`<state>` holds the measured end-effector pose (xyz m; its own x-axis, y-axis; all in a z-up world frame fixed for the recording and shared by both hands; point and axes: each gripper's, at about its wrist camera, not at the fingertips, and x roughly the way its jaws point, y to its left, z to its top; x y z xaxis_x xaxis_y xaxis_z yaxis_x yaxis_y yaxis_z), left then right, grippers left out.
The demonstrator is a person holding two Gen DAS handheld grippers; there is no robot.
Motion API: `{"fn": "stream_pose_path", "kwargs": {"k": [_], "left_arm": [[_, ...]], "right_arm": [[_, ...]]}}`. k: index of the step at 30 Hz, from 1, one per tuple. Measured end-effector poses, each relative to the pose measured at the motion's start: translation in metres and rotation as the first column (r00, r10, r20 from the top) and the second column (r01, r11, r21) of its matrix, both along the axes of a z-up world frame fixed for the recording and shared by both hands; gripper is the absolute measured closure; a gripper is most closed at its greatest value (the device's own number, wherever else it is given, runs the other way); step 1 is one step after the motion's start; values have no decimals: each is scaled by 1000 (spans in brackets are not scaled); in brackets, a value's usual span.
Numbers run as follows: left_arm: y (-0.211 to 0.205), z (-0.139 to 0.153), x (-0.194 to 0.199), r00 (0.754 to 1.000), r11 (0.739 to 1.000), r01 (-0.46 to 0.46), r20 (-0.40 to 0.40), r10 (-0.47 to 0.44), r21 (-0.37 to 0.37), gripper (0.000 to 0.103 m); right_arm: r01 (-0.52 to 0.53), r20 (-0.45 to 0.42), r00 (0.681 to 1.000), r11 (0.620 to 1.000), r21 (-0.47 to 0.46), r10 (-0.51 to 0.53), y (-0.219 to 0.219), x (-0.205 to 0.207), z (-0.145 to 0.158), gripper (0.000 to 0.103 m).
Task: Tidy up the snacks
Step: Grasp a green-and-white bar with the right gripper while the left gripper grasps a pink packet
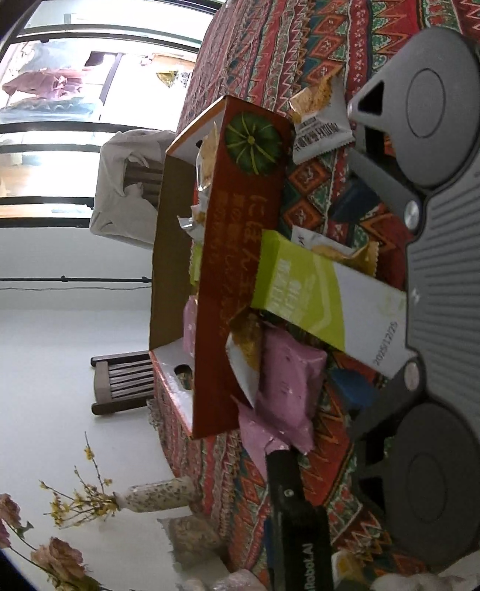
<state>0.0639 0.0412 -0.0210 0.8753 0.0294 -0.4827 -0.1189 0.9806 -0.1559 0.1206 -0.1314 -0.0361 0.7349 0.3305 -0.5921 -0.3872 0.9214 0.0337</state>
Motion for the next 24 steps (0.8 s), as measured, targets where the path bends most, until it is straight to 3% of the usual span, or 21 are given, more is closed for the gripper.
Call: {"fn": "stream_pose_path", "kwargs": {"k": [2, 6, 8, 24], "left_arm": [[1, -1, 0, 1000, 1000, -1, -3, 1, -3, 0], [2, -1, -1, 1000, 1000, -3, 2, 3, -6, 0], [3, -1, -1, 1000, 1000, -7, 1, 7, -8, 0], [10, 4, 12, 999, 1000, -21, -32, 20, -18, 0]], "right_arm": [[-3, -4, 1000, 1000, -8, 3, 1, 0, -1, 43], [0, 13, 1000, 1000, -12, 0, -2, -2, 1, 51], [-3, 27, 1000, 1000, 4, 3, -7, -4, 4, 64], [133, 92, 986, 988, 75, -140, -63, 11, 15, 66]]}}
